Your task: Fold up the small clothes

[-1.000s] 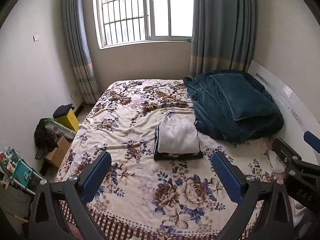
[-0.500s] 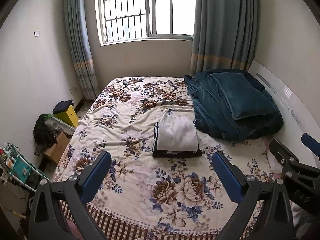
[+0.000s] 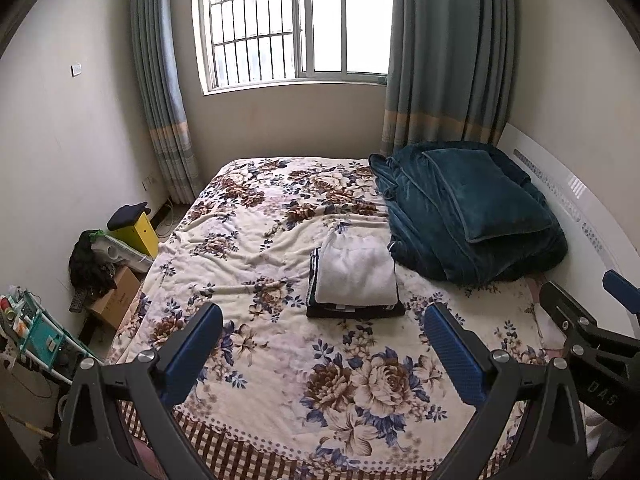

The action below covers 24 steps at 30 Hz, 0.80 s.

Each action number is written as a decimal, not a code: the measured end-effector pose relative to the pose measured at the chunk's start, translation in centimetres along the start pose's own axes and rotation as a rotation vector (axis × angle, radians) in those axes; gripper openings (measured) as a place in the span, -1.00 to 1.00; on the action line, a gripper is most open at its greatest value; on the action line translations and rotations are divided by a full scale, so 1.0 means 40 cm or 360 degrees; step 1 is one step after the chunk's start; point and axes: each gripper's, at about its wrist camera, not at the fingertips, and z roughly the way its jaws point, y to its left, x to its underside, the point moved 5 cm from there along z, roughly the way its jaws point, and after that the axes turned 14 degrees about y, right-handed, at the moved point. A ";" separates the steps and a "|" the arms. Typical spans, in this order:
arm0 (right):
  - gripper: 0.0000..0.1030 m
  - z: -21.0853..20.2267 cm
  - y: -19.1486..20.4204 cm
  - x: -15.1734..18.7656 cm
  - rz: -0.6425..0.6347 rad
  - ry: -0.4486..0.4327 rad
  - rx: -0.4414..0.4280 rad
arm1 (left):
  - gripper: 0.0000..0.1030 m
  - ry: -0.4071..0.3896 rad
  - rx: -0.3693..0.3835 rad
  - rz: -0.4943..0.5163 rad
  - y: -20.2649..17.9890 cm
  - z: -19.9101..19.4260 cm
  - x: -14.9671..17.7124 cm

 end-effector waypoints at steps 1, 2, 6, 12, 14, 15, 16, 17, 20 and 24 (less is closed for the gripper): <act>1.00 0.003 0.004 -0.002 -0.0008 0.0003 -0.0003 | 1.00 0.0003 0.0002 -0.0001 0.001 0.002 0.002; 1.00 0.002 0.003 -0.001 -0.0005 0.0001 -0.0002 | 1.00 0.0004 0.0006 -0.0001 0.001 0.001 0.001; 1.00 0.002 0.001 0.001 -0.0005 0.0002 -0.0001 | 1.00 0.0005 0.0007 0.0000 0.001 0.000 -0.005; 1.00 -0.003 -0.002 0.005 0.0001 0.0003 -0.0009 | 1.00 -0.0004 -0.0007 -0.0006 0.002 -0.006 -0.013; 1.00 -0.003 -0.002 0.003 -0.0002 -0.0001 -0.0007 | 1.00 -0.0004 -0.0009 -0.0011 0.001 -0.007 -0.007; 1.00 -0.002 -0.002 0.004 -0.0002 0.0001 -0.0005 | 1.00 -0.0006 -0.0009 -0.0009 0.002 -0.008 -0.008; 1.00 -0.001 -0.001 0.004 0.0001 0.0002 -0.0008 | 1.00 -0.0006 -0.0005 -0.0006 0.000 -0.008 -0.007; 1.00 0.000 -0.001 0.004 -0.0003 0.0004 -0.0008 | 1.00 -0.0005 -0.0008 -0.0008 0.000 -0.008 -0.005; 1.00 -0.001 0.000 0.007 0.0000 0.0004 -0.0008 | 1.00 -0.0002 -0.0008 -0.0010 -0.001 -0.007 0.002; 1.00 -0.006 0.002 0.003 -0.0010 0.0012 -0.0002 | 1.00 -0.0002 -0.0005 -0.0010 -0.001 -0.007 0.003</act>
